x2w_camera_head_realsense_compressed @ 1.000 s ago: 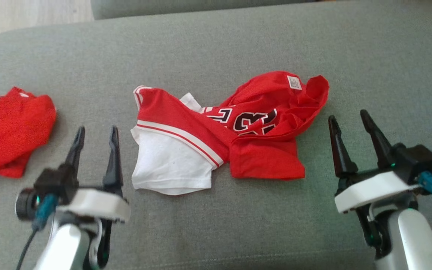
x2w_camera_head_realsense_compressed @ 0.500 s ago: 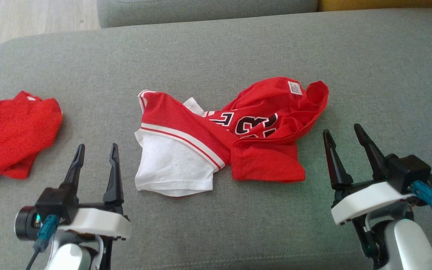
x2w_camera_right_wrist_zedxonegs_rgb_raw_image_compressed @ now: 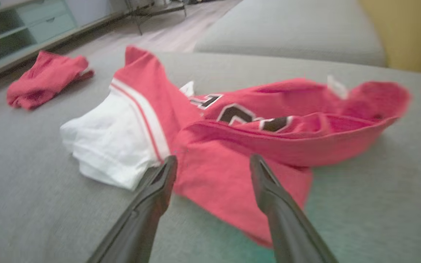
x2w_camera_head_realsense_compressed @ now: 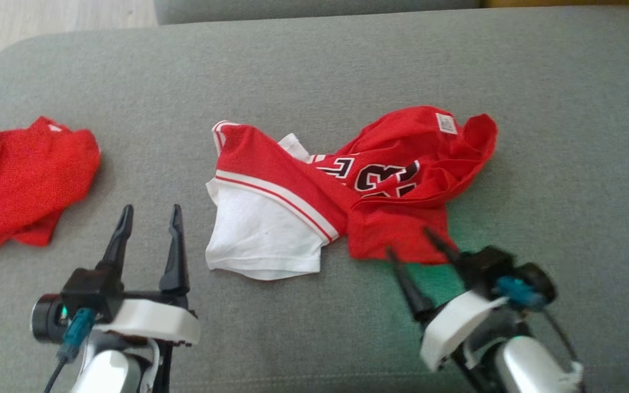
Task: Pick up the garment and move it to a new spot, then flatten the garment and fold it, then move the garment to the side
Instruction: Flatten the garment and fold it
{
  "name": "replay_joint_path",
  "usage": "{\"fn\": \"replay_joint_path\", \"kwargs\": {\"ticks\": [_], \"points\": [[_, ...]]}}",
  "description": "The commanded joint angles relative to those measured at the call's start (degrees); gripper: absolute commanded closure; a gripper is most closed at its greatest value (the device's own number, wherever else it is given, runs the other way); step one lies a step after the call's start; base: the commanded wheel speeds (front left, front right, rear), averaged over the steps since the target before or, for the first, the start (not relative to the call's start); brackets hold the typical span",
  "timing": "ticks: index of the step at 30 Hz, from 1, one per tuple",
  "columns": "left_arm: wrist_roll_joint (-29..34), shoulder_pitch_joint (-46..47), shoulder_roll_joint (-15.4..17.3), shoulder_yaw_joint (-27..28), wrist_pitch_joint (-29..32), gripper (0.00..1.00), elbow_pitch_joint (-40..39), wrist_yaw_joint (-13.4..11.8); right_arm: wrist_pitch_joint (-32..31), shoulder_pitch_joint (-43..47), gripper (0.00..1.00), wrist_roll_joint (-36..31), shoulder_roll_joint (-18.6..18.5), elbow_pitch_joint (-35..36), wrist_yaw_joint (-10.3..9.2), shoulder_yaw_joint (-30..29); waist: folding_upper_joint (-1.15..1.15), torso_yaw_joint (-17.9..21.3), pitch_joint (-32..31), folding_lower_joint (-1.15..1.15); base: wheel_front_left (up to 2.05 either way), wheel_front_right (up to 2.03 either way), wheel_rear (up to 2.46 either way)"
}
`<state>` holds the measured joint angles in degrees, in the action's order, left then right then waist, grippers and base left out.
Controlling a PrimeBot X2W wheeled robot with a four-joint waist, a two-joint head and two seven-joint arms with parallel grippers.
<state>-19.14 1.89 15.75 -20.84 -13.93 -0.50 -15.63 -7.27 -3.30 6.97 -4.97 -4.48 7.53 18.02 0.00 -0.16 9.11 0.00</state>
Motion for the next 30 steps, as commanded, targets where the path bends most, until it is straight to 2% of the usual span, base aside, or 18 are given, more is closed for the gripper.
{"fn": "replay_joint_path", "kwargs": {"ticks": [1, 7, 14, 16, 17, 23, 30], "points": [[0.12, 3.33, 0.42, 1.81, -0.20, 0.00, -2.07, -0.03, -0.29, -3.08, 0.00, 0.41, -0.78, 0.67, -0.04, 3.36, 0.00, -0.96, 0.73, 0.00, 0.00, 0.00, 0.00], [0.07, 5.06, -0.48, 1.57, -0.63, 0.00, -1.02, 0.84, -1.19, -6.99, 0.00, 0.89, -2.57, -6.26, -0.04, 10.17, 0.00, -3.68, 2.59, 0.00, 0.00, 0.00, 0.00], [0.45, 6.26, -1.32, 2.19, -0.95, 0.00, -0.50, 1.24, -3.65, -11.38, 0.00, -0.52, -3.33, -14.47, -0.04, 12.46, 0.00, -5.57, 4.73, 0.00, 0.00, 0.00, 0.00], [0.50, 6.53, -1.51, 2.48, -0.99, 0.00, -0.29, 1.48, -4.62, -11.95, 0.63, -0.38, -3.08, -16.32, -0.04, 12.86, 0.00, -5.82, 5.13, 0.00, 0.00, 0.00, 0.00], [0.55, 6.61, -1.62, 2.62, -1.01, 0.00, -0.21, 1.56, -4.84, -12.11, 1.00, -0.26, -2.98, -16.90, -0.04, 12.94, 0.00, -5.88, 5.25, 0.00, 0.00, 0.00, 0.00], [1.28, 6.53, -2.18, 3.76, -1.05, 0.00, -0.63, 1.66, -2.98, -12.23, 1.00, 0.79, -2.47, -16.17, -0.04, 12.10, 0.00, -4.89, 5.68, 0.00, 0.00, 0.00, 0.00], [2.09, 6.22, -2.22, 4.51, -1.06, 0.00, -1.06, 2.16, -1.95, -10.29, 1.00, 2.41, -1.92, -5.80, -0.04, 8.60, 0.00, -2.08, 5.44, 0.00, 0.00, 0.00, 0.00]]}}
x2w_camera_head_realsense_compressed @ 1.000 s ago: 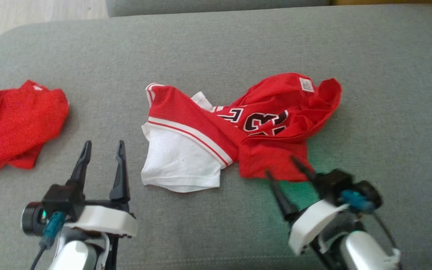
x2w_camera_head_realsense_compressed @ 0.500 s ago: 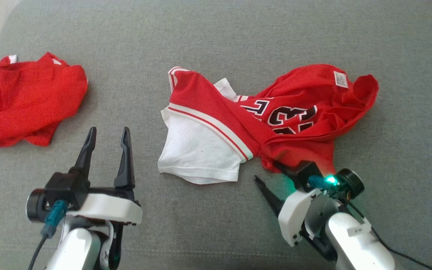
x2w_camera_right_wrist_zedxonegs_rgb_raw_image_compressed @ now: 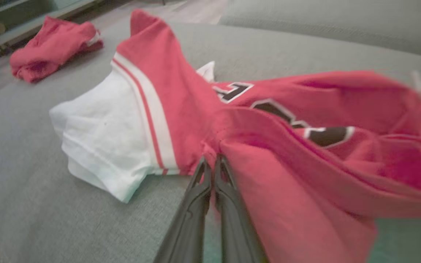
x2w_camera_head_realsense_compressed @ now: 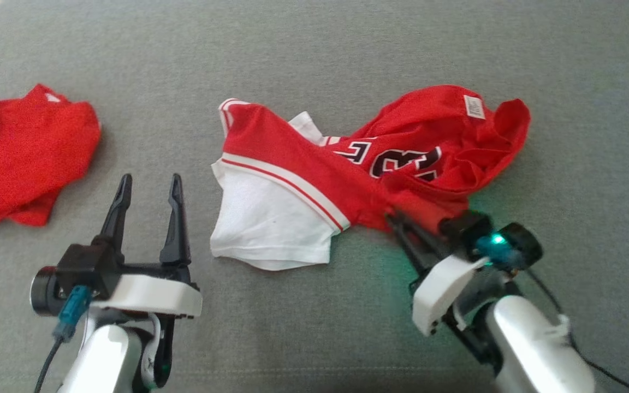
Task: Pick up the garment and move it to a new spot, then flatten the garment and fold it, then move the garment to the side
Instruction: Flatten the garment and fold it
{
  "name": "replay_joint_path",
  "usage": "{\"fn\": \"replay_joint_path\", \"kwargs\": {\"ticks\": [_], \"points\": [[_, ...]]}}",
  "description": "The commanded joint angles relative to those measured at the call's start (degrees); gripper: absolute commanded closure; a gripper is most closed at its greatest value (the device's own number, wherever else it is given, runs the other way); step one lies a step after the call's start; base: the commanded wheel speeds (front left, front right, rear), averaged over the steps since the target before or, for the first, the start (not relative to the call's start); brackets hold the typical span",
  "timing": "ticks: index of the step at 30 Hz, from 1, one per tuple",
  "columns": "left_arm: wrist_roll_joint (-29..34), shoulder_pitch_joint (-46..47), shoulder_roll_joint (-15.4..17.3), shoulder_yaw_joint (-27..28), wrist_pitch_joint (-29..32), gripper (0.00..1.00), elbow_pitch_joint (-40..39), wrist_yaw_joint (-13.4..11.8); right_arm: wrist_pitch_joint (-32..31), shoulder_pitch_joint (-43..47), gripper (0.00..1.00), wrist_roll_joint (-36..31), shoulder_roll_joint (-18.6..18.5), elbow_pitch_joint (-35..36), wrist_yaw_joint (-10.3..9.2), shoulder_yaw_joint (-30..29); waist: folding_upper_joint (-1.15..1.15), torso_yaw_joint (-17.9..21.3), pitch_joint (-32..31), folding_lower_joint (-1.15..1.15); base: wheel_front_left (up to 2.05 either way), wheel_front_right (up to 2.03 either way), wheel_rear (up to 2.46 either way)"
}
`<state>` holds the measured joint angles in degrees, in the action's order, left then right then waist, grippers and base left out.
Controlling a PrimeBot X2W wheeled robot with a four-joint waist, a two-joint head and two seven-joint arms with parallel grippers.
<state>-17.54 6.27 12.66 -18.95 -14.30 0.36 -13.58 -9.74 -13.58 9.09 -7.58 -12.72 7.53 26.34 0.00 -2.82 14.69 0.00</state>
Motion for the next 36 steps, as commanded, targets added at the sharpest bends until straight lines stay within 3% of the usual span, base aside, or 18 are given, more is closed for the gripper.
{"fn": "replay_joint_path", "kwargs": {"ticks": [1, 10, 13, 21, 22, 23, 29, 36], "points": [[0.54, 1.78, 0.89, 2.71, -0.69, 0.00, -1.87, 0.18, 0.38, 0.47, 1.00, 0.45, 0.81, 4.10, -0.04, -0.81, 0.00, 0.99, -0.22, 0.00, 0.00, 0.00, 0.00], [0.87, 1.70, 0.79, 2.95, -0.69, 0.00, -1.90, 0.65, -0.04, 4.77, 1.00, 0.45, 3.25, 12.59, -0.04, -19.56, 0.00, 2.89, -0.53, 0.00, 0.00, 0.00, 0.00], [0.89, 1.80, 0.83, 3.01, -0.69, 0.00, -1.98, 0.83, 0.43, 4.80, 1.00, 0.66, 3.85, 11.39, -0.04, -25.92, 0.00, 3.30, -0.20, 0.00, 0.00, 0.00, 0.00], [1.00, 2.50, 1.13, 2.94, -0.70, 0.00, -1.76, 1.27, 2.70, 1.61, 1.00, 0.70, 4.08, 3.02, -0.04, -33.23, 0.00, 4.21, 0.92, 0.00, 0.00, 0.00, 0.00], [1.03, 2.78, 1.18, 2.87, -0.70, 0.00, -1.68, 1.40, 3.10, 0.81, 0.57, 0.56, 4.15, 0.78, -0.04, -34.18, 0.00, 4.24, 1.11, 0.00, 0.00, 0.00, 0.00], [1.02, 2.88, 1.21, 2.86, -0.70, 0.00, -1.63, 1.48, 3.58, 0.51, 0.00, 0.59, 4.20, 0.09, -0.04, -34.28, 0.00, 4.24, 1.21, 0.00, 0.00, 0.00, 0.00], [0.97, 2.83, 1.29, 2.84, -0.70, 0.00, -1.32, 1.47, 6.66, 0.67, 0.00, 0.62, 4.48, -0.72, -0.04, -34.55, 0.00, 4.37, 1.26, 0.00, 0.00, 0.00, 0.00], [0.88, 2.23, 1.58, 2.87, -0.69, 0.00, -1.13, 1.01, 9.64, 1.26, 0.00, -1.56, 4.61, 6.84, -0.04, -32.30, 0.00, 4.61, 0.36, 0.00, 0.00, 0.00, 0.00]]}}
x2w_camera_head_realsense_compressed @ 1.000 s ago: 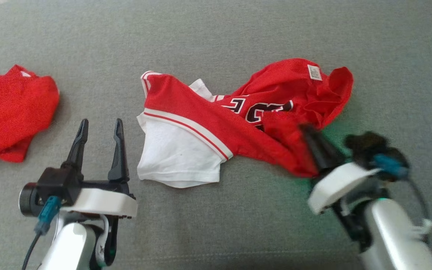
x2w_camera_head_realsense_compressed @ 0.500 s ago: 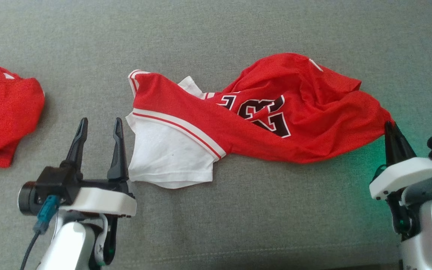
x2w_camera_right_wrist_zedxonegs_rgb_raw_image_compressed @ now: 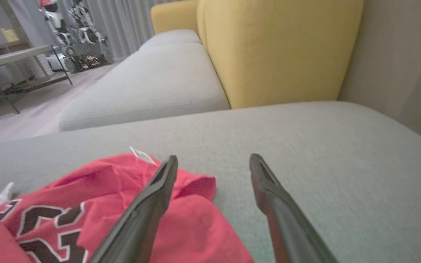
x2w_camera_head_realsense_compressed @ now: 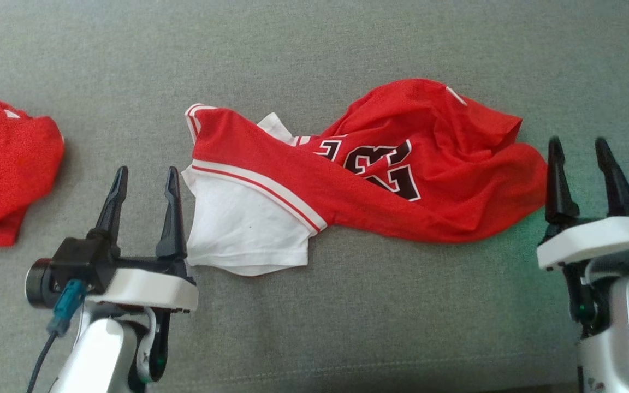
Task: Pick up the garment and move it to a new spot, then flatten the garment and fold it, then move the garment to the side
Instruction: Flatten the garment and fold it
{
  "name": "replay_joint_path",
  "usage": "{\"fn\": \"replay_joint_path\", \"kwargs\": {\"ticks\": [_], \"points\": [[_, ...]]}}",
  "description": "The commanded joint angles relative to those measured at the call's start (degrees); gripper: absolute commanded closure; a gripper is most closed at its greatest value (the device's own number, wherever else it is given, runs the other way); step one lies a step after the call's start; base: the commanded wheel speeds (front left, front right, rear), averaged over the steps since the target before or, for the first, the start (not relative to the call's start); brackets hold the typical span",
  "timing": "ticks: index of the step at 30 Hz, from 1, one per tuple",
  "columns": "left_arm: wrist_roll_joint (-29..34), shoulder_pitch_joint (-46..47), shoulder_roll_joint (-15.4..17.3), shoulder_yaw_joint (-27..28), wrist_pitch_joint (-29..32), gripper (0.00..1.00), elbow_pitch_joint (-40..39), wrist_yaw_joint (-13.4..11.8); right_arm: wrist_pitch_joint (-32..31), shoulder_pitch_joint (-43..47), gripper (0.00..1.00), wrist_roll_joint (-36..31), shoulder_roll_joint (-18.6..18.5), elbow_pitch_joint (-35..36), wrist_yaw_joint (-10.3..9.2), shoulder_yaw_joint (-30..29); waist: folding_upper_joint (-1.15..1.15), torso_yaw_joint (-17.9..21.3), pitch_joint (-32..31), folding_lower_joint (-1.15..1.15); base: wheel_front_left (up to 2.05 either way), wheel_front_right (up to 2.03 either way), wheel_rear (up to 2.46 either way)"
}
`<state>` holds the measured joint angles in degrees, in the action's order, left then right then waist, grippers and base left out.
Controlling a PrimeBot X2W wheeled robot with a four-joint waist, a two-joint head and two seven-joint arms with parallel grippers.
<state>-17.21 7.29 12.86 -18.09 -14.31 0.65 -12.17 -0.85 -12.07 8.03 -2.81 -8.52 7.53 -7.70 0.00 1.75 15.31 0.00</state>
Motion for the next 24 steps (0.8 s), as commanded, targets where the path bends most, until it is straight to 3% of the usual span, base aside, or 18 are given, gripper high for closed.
{"fn": "replay_joint_path", "kwargs": {"ticks": [1, 12, 24], "points": [[0.50, 1.04, 1.42, 2.00, -0.68, 0.00, -1.36, -0.45, 0.81, -0.09, 0.00, -0.84, -0.15, 3.86, -0.04, 2.37, 0.00, 0.07, -0.55, 0.00, 0.00, 0.00, 0.00], [-0.03, -1.73, 1.94, 1.56, 0.20, 0.00, -1.62, -1.08, -1.25, 4.75, 0.00, -1.80, -0.09, 11.88, -0.04, 10.23, 0.00, -0.16, -4.14, 0.00, 0.00, 0.00, 0.00], [-0.57, -3.67, 2.38, 0.80, 1.47, 0.00, -2.42, -1.36, -3.03, 8.30, 0.00, -1.13, -0.08, 14.48, -0.04, 12.41, 0.00, -0.38, -5.79, 0.00, 0.00, 0.00, 0.00]]}}
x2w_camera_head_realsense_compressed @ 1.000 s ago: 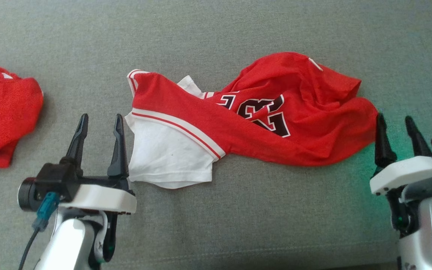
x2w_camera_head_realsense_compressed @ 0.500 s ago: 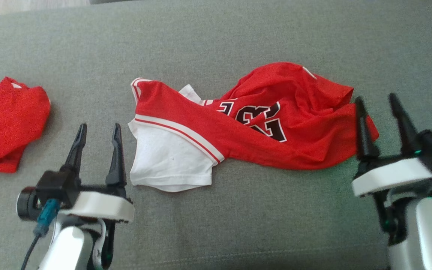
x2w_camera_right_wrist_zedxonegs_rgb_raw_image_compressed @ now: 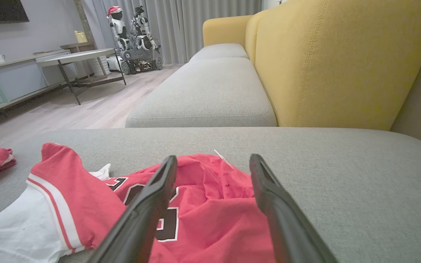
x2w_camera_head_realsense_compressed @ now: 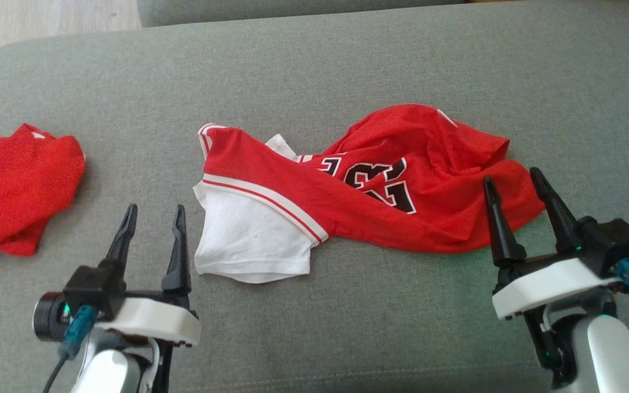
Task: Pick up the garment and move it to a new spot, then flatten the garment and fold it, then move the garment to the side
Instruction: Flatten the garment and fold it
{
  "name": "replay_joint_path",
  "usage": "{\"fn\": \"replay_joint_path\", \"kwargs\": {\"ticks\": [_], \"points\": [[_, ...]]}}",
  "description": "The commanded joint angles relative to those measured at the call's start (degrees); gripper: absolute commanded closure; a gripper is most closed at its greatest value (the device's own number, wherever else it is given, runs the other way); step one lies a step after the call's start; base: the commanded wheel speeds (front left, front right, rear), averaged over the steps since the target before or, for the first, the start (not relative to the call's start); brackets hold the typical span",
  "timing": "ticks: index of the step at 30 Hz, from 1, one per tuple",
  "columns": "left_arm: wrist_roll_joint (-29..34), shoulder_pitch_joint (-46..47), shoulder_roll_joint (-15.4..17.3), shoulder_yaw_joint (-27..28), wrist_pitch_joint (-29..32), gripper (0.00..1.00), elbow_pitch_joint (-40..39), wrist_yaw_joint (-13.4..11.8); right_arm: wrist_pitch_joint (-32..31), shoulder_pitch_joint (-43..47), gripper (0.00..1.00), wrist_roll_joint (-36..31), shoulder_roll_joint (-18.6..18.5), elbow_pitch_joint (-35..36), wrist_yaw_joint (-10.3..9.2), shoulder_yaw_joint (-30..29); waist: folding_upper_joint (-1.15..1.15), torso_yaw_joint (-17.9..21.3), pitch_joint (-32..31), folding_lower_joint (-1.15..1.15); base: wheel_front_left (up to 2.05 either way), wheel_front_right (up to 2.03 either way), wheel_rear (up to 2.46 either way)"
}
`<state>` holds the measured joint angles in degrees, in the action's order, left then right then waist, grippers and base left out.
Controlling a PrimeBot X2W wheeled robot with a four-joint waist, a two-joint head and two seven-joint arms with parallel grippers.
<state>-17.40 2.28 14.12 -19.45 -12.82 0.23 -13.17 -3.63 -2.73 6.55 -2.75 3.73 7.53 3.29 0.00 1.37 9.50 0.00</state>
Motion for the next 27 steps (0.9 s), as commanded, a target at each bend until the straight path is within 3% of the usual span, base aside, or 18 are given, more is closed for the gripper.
{"fn": "replay_joint_path", "kwargs": {"ticks": [1, 10, 19, 27], "points": [[-0.46, 1.29, 1.15, 2.11, -0.01, 0.00, -1.94, -0.32, -0.35, -0.96, 0.00, 0.35, -0.13, 2.30, -0.04, 1.48, 0.00, 0.01, -0.04, 0.00, 0.00, 0.00, 0.00], [-1.37, 1.45, 1.21, 1.30, 0.60, 0.00, -1.19, 0.52, -0.77, -0.60, 0.00, 0.78, -0.13, 2.54, -0.04, 1.77, 0.00, -0.06, -0.08, 0.00, 0.00, 0.00, 0.00], [-6.38, 2.00, 0.39, -1.71, 6.47, 0.00, 6.33, 5.73, -0.96, -1.11, 0.00, 1.88, -0.13, 1.83, -0.04, 2.66, 0.00, 0.71, 1.31, 0.00, 0.00, 0.00, 0.00], [-9.28, 3.15, -0.61, -2.25, 6.10, 0.00, 12.88, 8.86, -0.70, -1.22, 0.00, 2.42, -0.13, 1.03, -0.04, 2.49, 0.00, 1.21, 2.01, 0.00, 0.00, 0.00, 0.00]]}}
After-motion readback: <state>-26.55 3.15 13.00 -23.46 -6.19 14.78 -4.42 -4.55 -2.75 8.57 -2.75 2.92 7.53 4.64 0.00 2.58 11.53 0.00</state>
